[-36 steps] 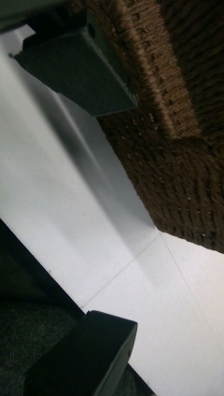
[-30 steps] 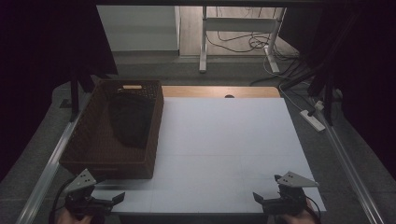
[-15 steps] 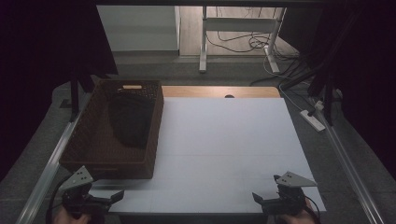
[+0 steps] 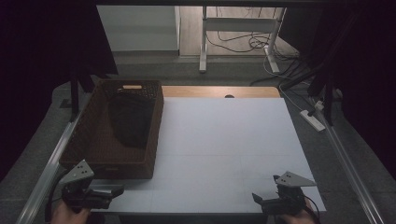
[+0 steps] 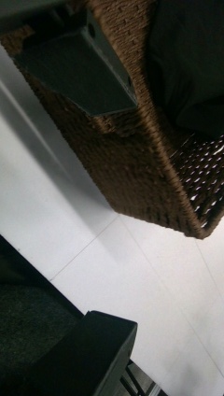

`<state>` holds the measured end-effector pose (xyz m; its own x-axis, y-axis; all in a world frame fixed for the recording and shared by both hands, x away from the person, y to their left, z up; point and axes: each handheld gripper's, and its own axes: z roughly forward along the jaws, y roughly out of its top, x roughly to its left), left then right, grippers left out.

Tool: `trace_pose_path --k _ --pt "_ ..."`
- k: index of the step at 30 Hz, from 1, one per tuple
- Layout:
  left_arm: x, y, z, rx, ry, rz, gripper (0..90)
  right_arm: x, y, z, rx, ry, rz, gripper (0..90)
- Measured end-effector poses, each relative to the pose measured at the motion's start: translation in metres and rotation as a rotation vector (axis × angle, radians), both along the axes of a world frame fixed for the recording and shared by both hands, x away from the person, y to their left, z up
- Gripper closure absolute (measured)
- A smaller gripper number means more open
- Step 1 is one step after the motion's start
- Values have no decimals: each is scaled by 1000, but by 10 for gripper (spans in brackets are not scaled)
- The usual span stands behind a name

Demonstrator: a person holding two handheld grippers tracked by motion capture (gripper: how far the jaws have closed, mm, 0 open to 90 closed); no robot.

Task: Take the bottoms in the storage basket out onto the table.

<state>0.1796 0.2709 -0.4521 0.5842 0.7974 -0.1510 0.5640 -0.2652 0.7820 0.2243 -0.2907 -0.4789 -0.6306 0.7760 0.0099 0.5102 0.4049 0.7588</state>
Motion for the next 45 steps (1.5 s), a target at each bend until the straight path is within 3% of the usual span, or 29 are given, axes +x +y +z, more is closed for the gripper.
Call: trace_pose_path --k 12,16,31,45 --pt "14 2 4 -23 16 -23 0 0 0 0 -2 3 0 0" --pt "20 0 6 0 15 -32 0 0 0 0 -2 5 1 0" --pt "40 8 12 -6 43 -27 0 1 1 0 -6 12 5 0" --pt "62 12 23 34 31 -30 0 1 1 -1 -9 15 7 0"
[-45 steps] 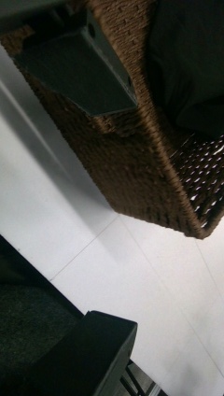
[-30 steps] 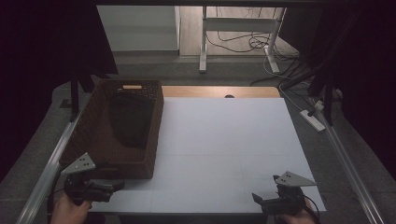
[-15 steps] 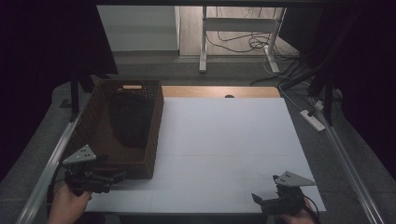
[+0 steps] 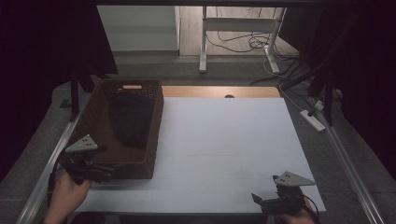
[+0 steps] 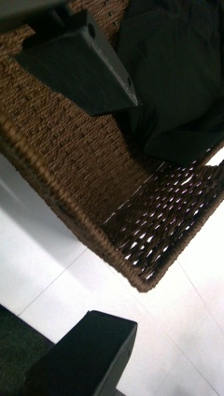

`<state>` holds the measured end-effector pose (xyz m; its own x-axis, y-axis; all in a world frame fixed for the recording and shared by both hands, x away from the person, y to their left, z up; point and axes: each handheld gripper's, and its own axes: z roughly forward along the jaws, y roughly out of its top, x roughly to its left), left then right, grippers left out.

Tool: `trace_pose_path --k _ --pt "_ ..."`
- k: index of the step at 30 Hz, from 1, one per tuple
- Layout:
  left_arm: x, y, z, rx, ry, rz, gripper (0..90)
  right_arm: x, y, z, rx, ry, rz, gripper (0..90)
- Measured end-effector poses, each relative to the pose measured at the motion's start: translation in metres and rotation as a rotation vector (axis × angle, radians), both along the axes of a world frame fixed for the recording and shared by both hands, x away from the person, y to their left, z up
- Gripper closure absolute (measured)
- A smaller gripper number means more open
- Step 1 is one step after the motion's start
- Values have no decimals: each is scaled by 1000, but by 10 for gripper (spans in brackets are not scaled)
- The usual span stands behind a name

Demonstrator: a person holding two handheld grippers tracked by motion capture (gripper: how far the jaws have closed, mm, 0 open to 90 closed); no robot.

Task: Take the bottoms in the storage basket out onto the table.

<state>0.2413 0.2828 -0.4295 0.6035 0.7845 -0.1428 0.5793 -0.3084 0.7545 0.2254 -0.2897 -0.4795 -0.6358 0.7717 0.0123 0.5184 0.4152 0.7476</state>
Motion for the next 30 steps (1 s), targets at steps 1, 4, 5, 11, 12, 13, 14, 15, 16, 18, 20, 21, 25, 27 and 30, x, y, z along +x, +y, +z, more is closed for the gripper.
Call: trace_pose_path --k 1,4,5,11,12,13,14,15,16,18,20,21,25,27,30 --pt "2 1 0 -4 2 1 0 0 0 0 -1 0 0 0" --pt "7 3 2 -4 9 10 0 0 0 0 -3 1 1 0" --pt "9 4 3 -8 11 11 0 0 0 0 0 2 1 0" --pt "22 5 6 -3 14 7 0 0 0 0 -1 3 1 0" --pt "24 5 6 -4 15 7 0 0 0 0 -1 3 1 0" --pt "27 6 6 -8 20 7 0 0 0 0 -1 4 1 0" --pt "29 6 6 -10 19 6 0 0 0 0 -1 4 1 0" --pt "32 6 5 -13 20 5 0 0 0 0 -1 4 1 0" --pt "34 7 5 -14 21 5 0 0 0 0 -1 4 1 0" --pt "40 6 4 7 38 7 0 0 0 0 -1 4 0 0" --pt "43 5 4 14 47 10 0 0 0 0 -2 4 1 0" --pt "45 4 3 13 50 13 0 0 0 0 -2 5 1 0" --pt "52 4 4 20 49 23 0 1 0 0 -1 5 0 0" --pt "56 6 5 10 46 25 0 1 0 0 -1 5 0 0" --pt "62 9 5 -6 37 30 0 1 0 0 -3 8 1 0"
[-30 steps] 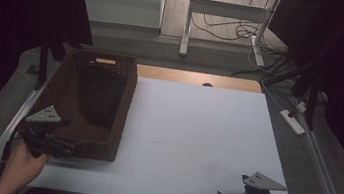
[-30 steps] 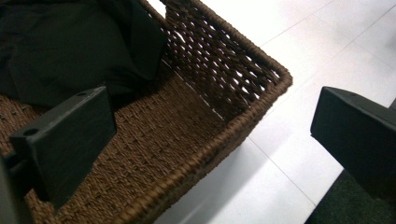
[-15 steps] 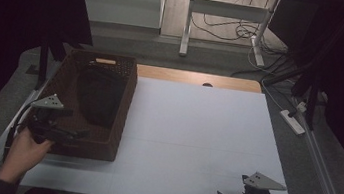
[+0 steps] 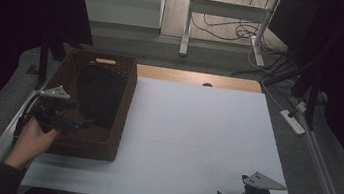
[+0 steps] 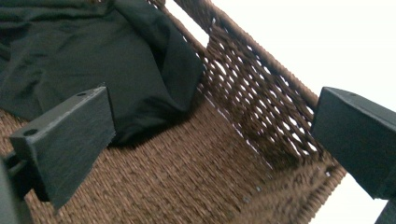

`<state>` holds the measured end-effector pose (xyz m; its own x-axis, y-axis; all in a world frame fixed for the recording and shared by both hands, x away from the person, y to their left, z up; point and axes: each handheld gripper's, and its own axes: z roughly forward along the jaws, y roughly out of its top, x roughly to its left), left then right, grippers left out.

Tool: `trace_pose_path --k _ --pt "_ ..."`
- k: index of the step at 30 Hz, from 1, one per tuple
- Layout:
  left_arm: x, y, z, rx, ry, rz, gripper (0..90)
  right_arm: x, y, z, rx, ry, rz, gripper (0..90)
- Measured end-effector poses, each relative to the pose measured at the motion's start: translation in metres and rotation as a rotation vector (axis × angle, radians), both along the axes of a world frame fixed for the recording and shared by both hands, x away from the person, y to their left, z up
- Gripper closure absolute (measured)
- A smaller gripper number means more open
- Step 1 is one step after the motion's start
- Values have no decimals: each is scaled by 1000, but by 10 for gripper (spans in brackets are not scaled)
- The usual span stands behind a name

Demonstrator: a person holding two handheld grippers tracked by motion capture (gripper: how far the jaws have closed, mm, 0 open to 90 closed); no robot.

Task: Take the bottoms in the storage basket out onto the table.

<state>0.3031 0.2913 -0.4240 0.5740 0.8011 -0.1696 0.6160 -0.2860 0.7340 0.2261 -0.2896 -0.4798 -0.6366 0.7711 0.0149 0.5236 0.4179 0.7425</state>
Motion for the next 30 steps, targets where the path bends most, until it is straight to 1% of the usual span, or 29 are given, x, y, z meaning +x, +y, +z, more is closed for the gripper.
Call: trace_pose_path --k 2,5,7,9,13,17,19,22,25,30 --pt "5 1 0 4 -1 7 0 0 0 0 -1 2 0 0" --pt "14 3 0 6 20 30 0 0 0 0 -1 4 -1 0" --pt "19 4 0 11 24 38 0 1 0 0 0 4 -2 0" --pt "23 5 1 15 22 46 0 1 0 0 1 6 -2 0" --pt "33 6 3 4 16 58 0 1 0 0 2 7 -2 0" --pt "43 4 5 21 16 76 1 1 0 0 2 9 -2 0" --pt "48 3 6 14 19 69 1 1 0 0 3 10 -2 0" --pt "54 1 7 21 15 53 2 1 0 0 3 11 -2 0" --pt "62 -1 7 39 26 39 1 1 0 0 3 11 -2 0" --pt "74 -1 9 56 36 37 1 1 0 -1 5 11 -3 0"
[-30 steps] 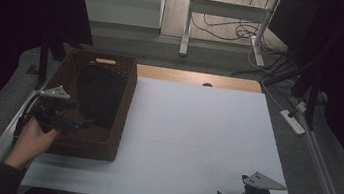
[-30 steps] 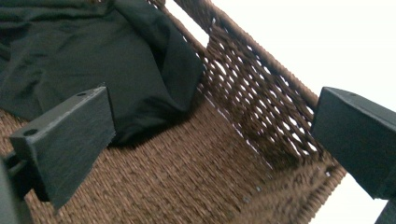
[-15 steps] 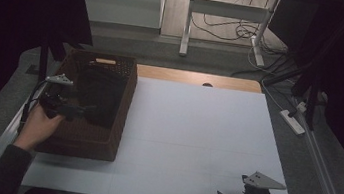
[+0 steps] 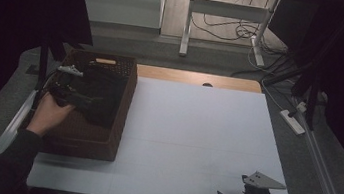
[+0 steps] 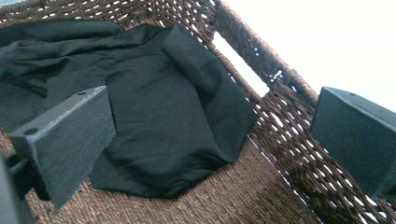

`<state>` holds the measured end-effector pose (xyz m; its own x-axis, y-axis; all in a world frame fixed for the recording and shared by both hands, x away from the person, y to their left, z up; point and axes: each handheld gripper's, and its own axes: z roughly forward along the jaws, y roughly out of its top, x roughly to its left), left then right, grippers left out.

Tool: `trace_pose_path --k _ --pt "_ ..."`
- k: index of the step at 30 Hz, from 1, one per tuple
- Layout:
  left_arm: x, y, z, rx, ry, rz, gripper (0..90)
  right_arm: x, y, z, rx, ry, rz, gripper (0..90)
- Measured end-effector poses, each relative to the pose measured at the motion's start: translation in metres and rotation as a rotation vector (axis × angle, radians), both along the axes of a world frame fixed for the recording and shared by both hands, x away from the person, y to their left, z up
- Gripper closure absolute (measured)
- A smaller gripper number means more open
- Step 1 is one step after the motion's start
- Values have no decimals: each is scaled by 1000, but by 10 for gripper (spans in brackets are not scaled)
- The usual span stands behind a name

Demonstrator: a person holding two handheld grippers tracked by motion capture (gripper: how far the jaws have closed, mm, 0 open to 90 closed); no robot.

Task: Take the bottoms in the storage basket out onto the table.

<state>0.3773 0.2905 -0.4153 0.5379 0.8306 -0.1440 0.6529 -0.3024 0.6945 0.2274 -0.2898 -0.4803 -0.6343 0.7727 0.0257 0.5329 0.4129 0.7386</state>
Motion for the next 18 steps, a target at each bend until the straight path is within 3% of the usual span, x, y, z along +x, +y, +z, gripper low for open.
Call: trace_pose_path --k 12,18 --pt "27 5 1 29 -10 21 0 0 1 0 -7 3 3 0" --pt "44 5 -3 33 39 -12 0 0 1 0 -14 6 1 0"
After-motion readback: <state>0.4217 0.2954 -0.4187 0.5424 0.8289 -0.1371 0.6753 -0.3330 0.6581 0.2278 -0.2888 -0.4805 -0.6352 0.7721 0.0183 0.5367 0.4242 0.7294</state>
